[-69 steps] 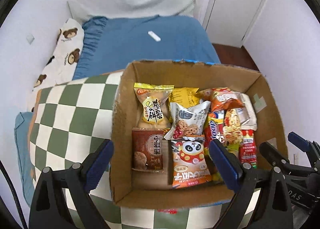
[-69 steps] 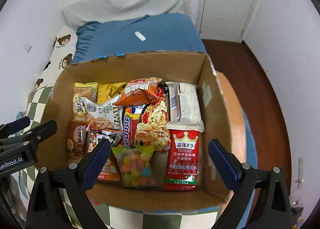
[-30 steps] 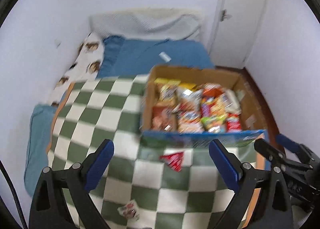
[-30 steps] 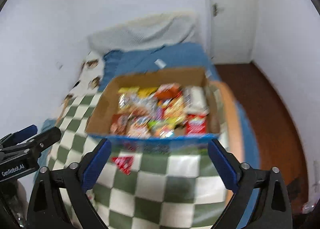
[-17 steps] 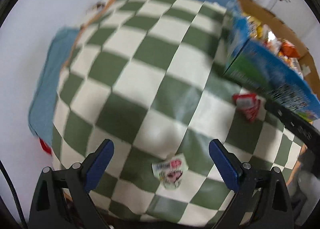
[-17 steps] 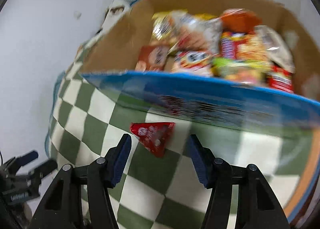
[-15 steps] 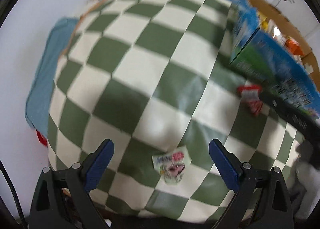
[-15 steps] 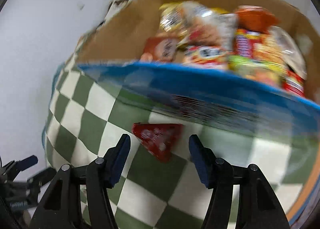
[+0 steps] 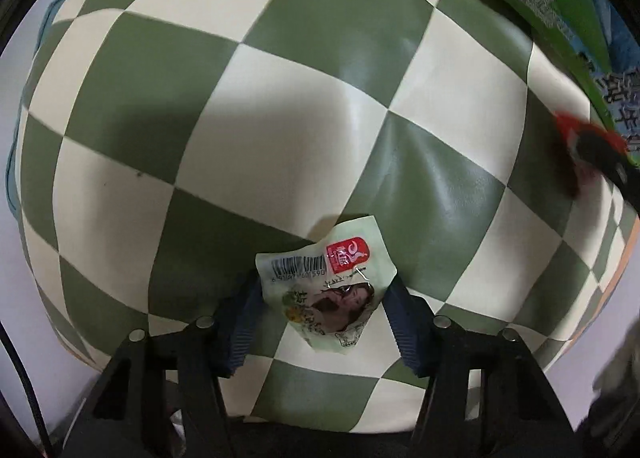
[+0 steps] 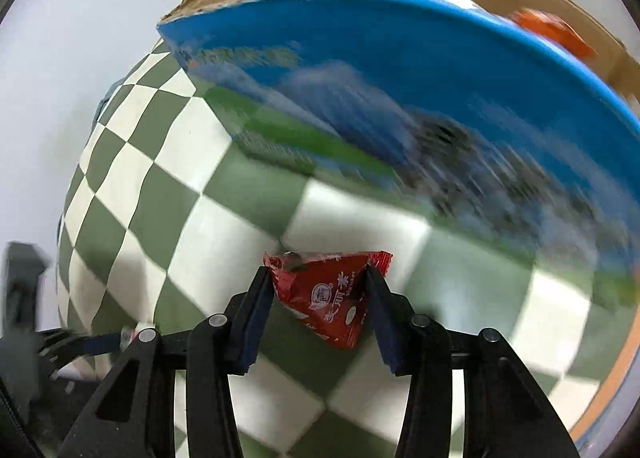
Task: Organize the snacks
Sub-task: 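Grasp the small white candy packet with the left gripper while the right grasps the red triangular candy, then carry both candies into the cardboard box and open both grippers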
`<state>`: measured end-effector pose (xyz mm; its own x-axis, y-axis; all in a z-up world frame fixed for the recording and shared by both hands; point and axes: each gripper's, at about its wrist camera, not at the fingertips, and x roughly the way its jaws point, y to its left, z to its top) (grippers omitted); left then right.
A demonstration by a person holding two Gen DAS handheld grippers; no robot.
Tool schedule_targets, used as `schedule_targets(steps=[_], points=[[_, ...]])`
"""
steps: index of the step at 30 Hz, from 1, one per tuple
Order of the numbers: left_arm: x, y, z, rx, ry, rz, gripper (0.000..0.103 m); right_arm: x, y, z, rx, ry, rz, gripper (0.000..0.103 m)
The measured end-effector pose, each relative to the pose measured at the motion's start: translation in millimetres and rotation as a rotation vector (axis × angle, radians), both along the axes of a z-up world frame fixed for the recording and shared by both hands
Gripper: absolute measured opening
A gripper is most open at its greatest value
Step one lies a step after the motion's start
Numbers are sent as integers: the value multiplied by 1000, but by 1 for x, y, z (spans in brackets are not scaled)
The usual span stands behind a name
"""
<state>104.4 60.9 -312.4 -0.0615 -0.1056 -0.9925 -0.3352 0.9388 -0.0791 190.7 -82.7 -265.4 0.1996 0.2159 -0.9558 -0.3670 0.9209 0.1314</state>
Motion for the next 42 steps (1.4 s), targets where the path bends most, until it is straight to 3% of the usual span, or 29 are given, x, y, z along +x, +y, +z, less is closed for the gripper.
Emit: schedule_targets(steps=[9,14,21,32,38,42], points=[[28,-91,17,47,-103,-246,56,-65,-75,3,31,68,-172,47],[27,-125,10,76,-99,-344,56,-79,-96,-3,39,84,-227,47],[23,-134,7,79,-91,-355,56,-68,-87,-23,-9,100,-232,52],[54,-122,8,74,-84,-345,56,-59,-64,-49,-118,110,-179,60],[50,-112,22,62,-94,-322,54,-67,-65,-31,-103,64,-180,56],[47,-109,47,41,-122,-321,54,-80,-75,-7,-75,29,-195,55]])
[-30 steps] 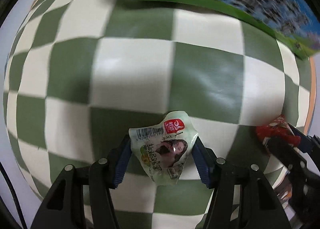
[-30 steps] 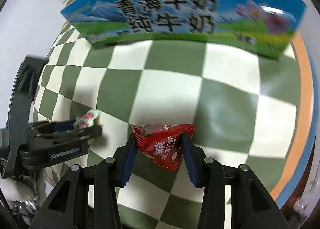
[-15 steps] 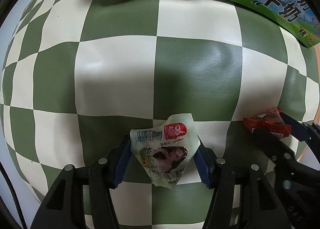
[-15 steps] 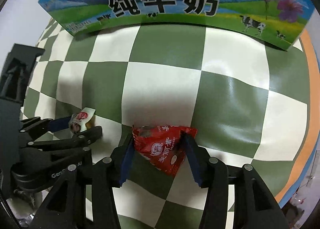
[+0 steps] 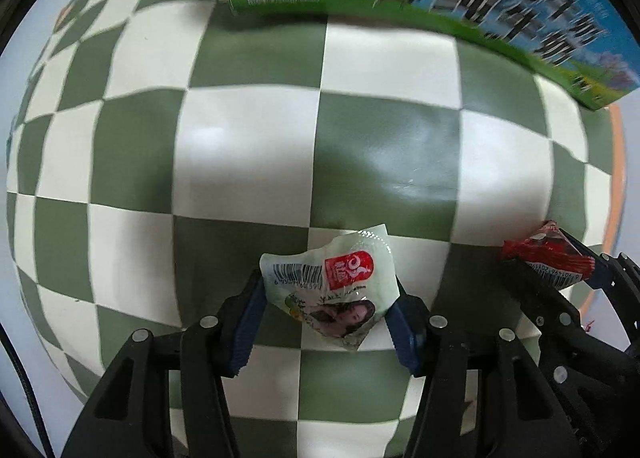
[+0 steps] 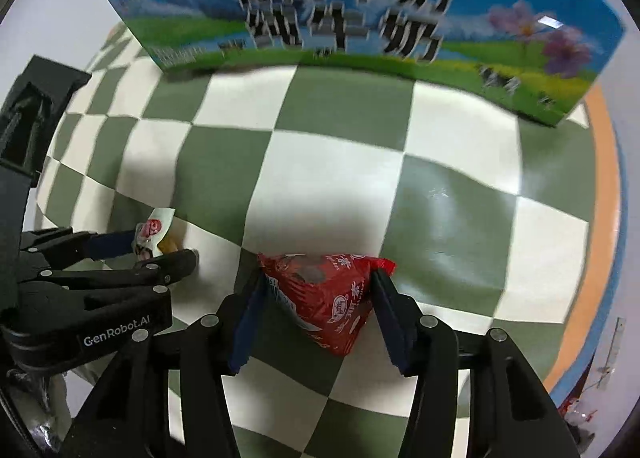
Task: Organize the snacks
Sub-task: 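Carry both candies into the cardboard box and open both grippers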
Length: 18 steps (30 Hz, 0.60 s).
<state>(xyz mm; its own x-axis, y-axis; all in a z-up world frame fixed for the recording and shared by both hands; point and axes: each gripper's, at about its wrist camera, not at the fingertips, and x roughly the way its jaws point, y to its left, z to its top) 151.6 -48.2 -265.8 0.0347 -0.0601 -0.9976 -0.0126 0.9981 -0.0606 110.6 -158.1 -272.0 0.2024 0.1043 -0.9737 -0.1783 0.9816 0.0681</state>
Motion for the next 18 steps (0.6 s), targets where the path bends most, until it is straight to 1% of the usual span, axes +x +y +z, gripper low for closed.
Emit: schedule_targets(steps=[4,10,11,13,18], points=[[-2,3,39,-24,-63,-11,54,-7,-9,31,42,-38,-21,55],[-7,3,108,-64,-177,-36,54,-18,-37,96,112,-117,-52,55],[-7,1,120,-69,-194,-41,54,-20,-44,113,124,-132,-55,55],[-8,-4,136,-86,-224,-54,54,-24,-52,134,143,-155,-62,55],[-14,-8,163,-116,-259,-77,54,-23,-46,164,162,-207,-72,55]])
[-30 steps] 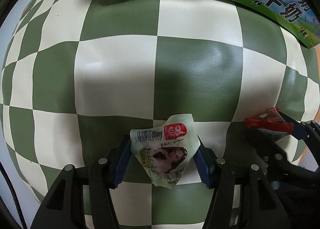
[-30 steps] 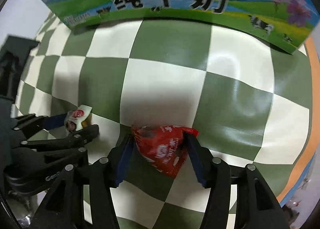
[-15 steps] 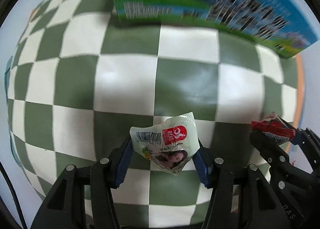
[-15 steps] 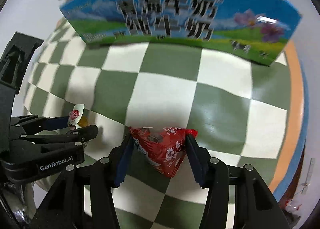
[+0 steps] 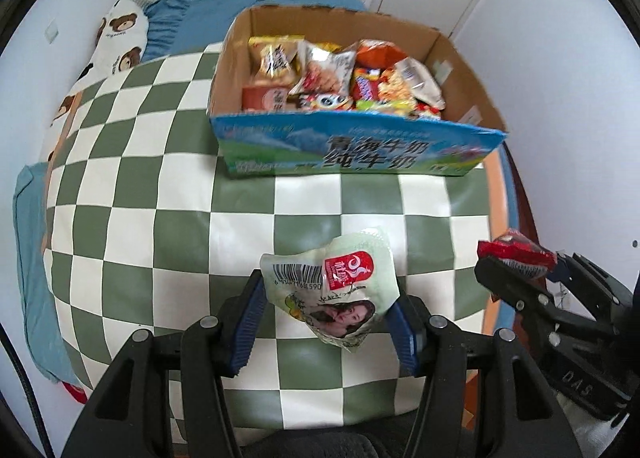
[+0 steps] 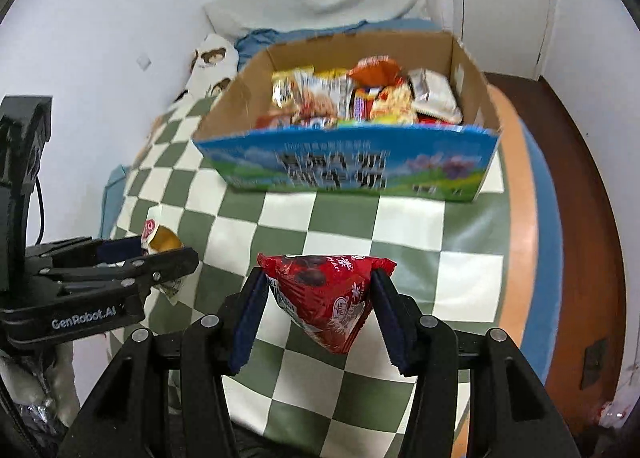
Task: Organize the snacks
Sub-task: 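Carry both candies into the cardboard box and open both grippers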
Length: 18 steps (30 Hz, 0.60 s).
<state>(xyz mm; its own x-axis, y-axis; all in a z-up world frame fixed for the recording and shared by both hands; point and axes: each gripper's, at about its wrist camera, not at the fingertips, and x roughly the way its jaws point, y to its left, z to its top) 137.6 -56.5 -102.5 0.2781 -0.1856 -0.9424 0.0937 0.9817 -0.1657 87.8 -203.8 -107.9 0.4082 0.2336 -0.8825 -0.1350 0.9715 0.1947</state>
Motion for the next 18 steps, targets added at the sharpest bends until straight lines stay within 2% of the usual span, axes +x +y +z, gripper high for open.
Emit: schedule_targets(steps=[5,9,13,18], points=[[-2,0,9,-20,-21,2,54,-1,-3,19,18,-33,-14,55],[10,-4,14,-44,-28,7,54,5,-8,30,42,-51,-25,55],[35,-9,17,-42,-50,8,54,23,-12,34,58,-66,-30,55],[81,-12,19,-26,-70,16,54,66,-20,33,60,-91,-51,55]])
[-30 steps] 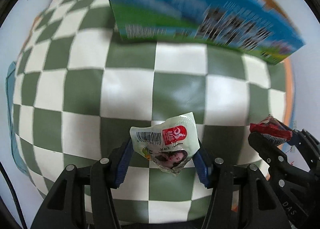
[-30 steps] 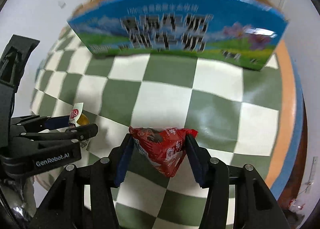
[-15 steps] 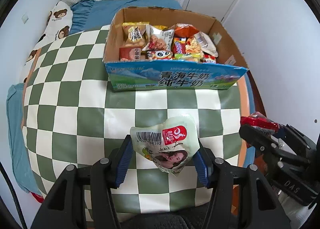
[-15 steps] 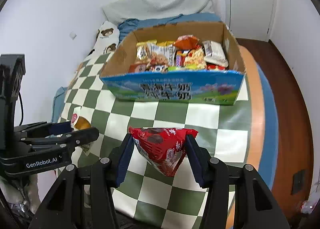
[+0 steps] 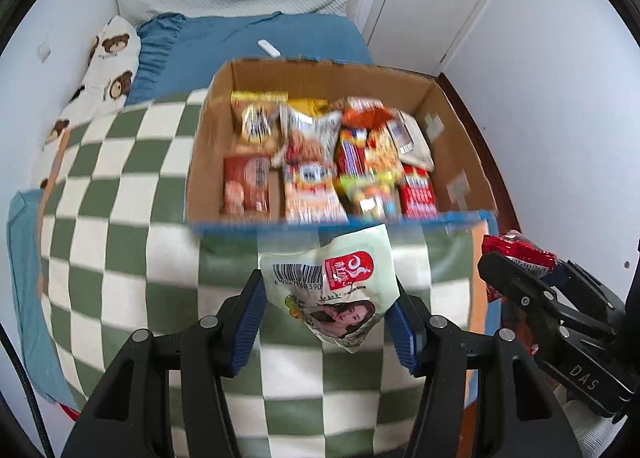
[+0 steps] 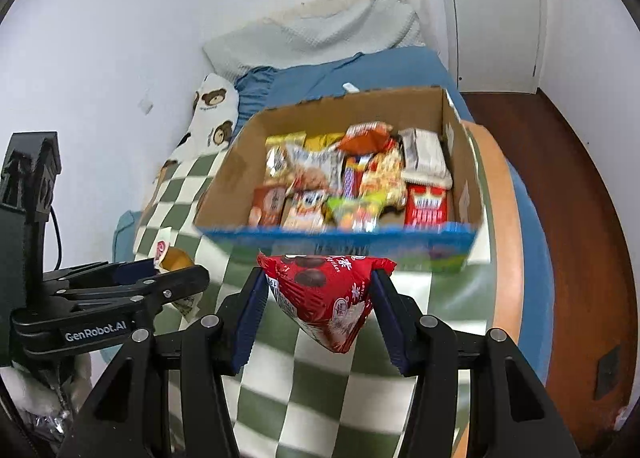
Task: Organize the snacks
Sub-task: 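Carry both candies into the cardboard box and open both grippers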
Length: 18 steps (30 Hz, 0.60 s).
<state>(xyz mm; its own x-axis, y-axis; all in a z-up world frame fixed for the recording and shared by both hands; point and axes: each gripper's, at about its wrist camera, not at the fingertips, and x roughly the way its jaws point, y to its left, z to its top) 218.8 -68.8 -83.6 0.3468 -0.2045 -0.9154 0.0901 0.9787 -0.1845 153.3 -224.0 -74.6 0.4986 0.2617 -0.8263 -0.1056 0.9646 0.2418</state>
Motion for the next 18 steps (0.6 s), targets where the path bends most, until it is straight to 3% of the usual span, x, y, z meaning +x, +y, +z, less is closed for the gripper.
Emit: schedule_targets(steps=[4,9,13,18], points=[[43,-3,-8,38,6,-8,54,41,-10,-9,-9,4,-23,55],[94,0,-39,88,71,-6,54,92,-20,-29,-41,47,-50,55],[122,8,-71,136,141,11,54,123,-25,-51,-62,106,-60,55],[139,19,-104,135,224,39,54,148,-27,-80,-71,199,-69,56]])
